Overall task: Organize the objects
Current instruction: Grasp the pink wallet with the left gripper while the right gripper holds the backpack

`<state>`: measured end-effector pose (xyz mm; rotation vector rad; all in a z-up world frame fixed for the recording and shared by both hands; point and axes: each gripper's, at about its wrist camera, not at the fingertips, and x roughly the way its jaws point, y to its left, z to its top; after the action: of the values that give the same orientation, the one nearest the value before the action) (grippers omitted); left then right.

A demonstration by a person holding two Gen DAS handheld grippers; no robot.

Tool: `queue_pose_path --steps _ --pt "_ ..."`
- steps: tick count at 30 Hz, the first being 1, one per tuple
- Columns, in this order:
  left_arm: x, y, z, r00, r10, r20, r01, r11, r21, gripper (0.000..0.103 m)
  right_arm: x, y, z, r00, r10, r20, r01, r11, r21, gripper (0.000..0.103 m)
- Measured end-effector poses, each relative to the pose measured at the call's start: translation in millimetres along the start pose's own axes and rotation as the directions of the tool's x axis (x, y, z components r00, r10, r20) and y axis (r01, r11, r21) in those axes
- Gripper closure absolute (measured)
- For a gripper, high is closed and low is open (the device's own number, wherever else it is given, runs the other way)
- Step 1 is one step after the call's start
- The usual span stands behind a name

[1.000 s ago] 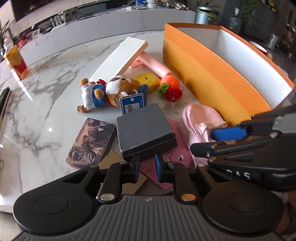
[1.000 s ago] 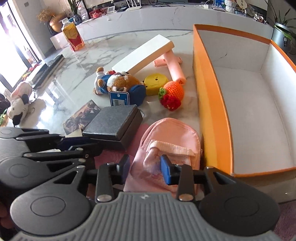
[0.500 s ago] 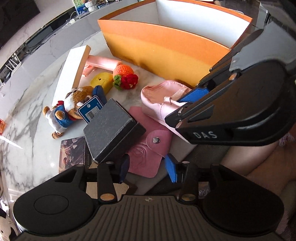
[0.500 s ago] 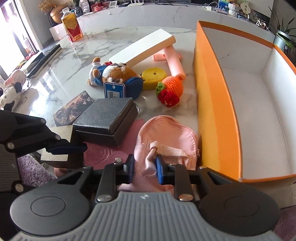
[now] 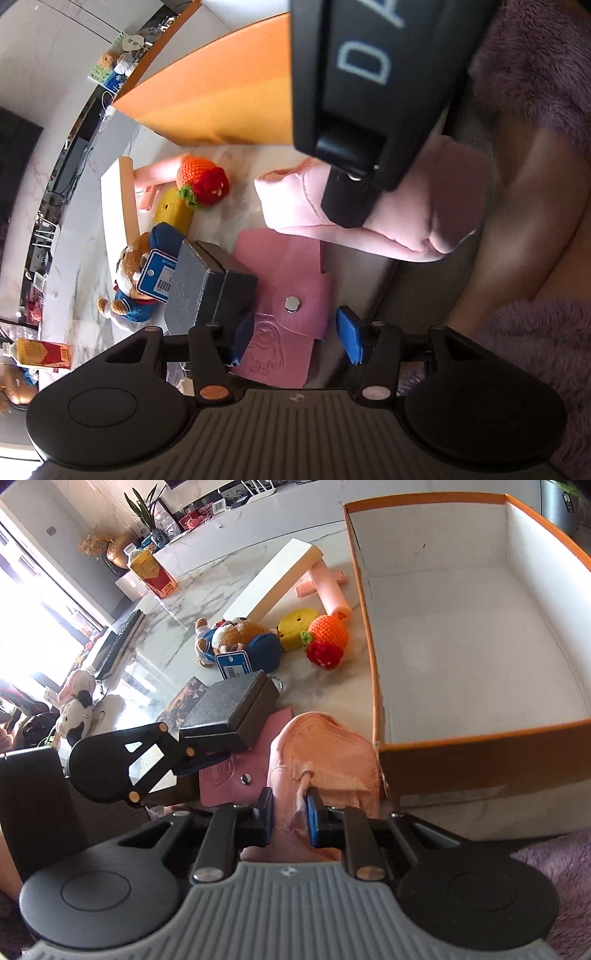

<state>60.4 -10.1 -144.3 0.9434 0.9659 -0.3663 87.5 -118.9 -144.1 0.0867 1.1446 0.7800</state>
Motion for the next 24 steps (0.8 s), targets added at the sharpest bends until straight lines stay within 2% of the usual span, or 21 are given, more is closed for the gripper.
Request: queue_pose_path --steps 1,2,6,8,10,12,14,15,17,20,21,22,24 --pt "0 0 -1 1.000 -0.005 0.000 0.005 1.000 0.002 0.061 0 -2 -1 1.000 0.008 -0.001 -0.008 1.000 0.007 0.083" --pt "0 0 -2 1.000 -0.012 -0.005 0.012 1.000 0.005 0.065 -1 -4 -2 1.000 0.019 -0.001 -0.019 1.000 0.014 0.083" --pt "-1 -3 -5 1.000 0.016 -0.015 -0.016 1.000 0.026 0.066 -7 -9 -4 0.999 0.047 0.003 -0.047 0.999 0.027 0.083" --pt "-5 1 -7 1.000 0.009 -0.006 -0.009 1.000 0.001 0.066 -9 -13 -5 0.998 0.059 0.005 -0.059 0.998 0.037 0.083" --pt "-13 11 -10 0.999 -0.052 0.008 0.052 0.996 -0.071 0.067 -12 -15 -6 0.997 0.078 0.008 -0.078 0.996 0.051 0.083" --pt "-22 29 -10 0.985 -0.171 0.034 0.174 0.960 -0.218 0.067 -15 -20 -7 0.995 0.099 0.011 -0.099 0.992 0.074 0.083" --pt "-29 49 -16 0.957 -0.279 0.080 0.288 0.884 -0.367 0.067 -18 -27 -9 0.993 0.117 0.012 -0.118 0.987 0.108 0.083" --pt "-31 60 -21 0.938 -0.330 0.109 0.343 0.825 -0.449 0.067 -19 -32 -10 0.992 0.129 0.012 -0.130 0.983 0.131 0.083" --pt "-31 77 -33 0.895 -0.413 0.170 0.429 0.688 -0.585 0.067 -23 -41 -13 0.988 0.156 0.016 -0.157 0.971 0.178 0.083" --pt "-34 82 -38 0.837 -0.479 0.265 0.506 0.496 -0.706 0.067 -27 -54 -17 0.982 0.189 0.017 -0.187 0.951 0.245 0.083" --pt "-33 82 -42 0.824 -0.488 0.289 0.519 0.442 -0.732 0.067 -27 -58 -19 0.980 0.200 0.015 -0.197 0.945 0.261 0.083" --pt "-29 82 -43 0.814 -0.492 0.308 0.524 0.395 -0.754 0.067 -28 -60 -21 0.979 0.204 0.013 -0.200 0.943 0.268 0.082" --pt "-24 78 -47 0.803 -0.493 0.334 0.528 0.329 -0.783 0.067 -28 -61 -23 0.980 0.198 -0.002 -0.190 0.943 0.272 0.080"
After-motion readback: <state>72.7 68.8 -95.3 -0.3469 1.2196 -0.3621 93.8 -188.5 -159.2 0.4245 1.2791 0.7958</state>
